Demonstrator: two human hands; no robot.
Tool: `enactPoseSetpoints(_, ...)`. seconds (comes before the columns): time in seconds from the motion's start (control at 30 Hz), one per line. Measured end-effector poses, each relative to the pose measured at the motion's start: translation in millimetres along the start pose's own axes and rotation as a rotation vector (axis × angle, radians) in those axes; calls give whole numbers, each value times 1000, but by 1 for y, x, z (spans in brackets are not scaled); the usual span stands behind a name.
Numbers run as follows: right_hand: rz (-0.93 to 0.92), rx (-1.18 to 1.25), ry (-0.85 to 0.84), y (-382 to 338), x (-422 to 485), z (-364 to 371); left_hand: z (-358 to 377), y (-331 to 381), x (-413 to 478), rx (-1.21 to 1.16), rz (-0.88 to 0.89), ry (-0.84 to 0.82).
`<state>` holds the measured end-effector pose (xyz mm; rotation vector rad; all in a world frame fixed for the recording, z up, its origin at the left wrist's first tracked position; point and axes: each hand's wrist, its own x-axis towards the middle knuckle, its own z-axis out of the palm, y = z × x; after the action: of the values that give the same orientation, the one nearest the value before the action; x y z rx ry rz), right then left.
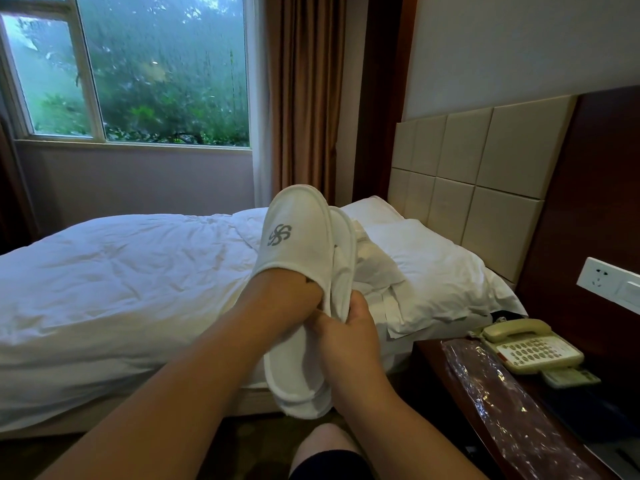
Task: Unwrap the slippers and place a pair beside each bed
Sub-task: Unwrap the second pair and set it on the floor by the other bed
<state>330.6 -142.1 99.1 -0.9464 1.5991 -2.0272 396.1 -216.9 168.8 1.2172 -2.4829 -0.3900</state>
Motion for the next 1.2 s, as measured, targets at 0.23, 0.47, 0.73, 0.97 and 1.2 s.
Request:
enactPoseSetpoints(0.23,36,78,-33,2,-6,4,0,-18,5,-23,-16,91)
enactPoseSetpoints(0.47,134,167,-140,1,-10,6,-2,-37,5,-13,13,119)
enactPoseSetpoints(0.73,265,122,-70,7,6,-14,-7,-58,5,-108,86,-101)
enactPoseSetpoints(0.97,177,-47,89,15,14,-11,23,-60,2,-40,-75,357)
enactPoseSetpoints(1.2,180,-241,107,16,28,-21,27,-58,2,-32,79,515)
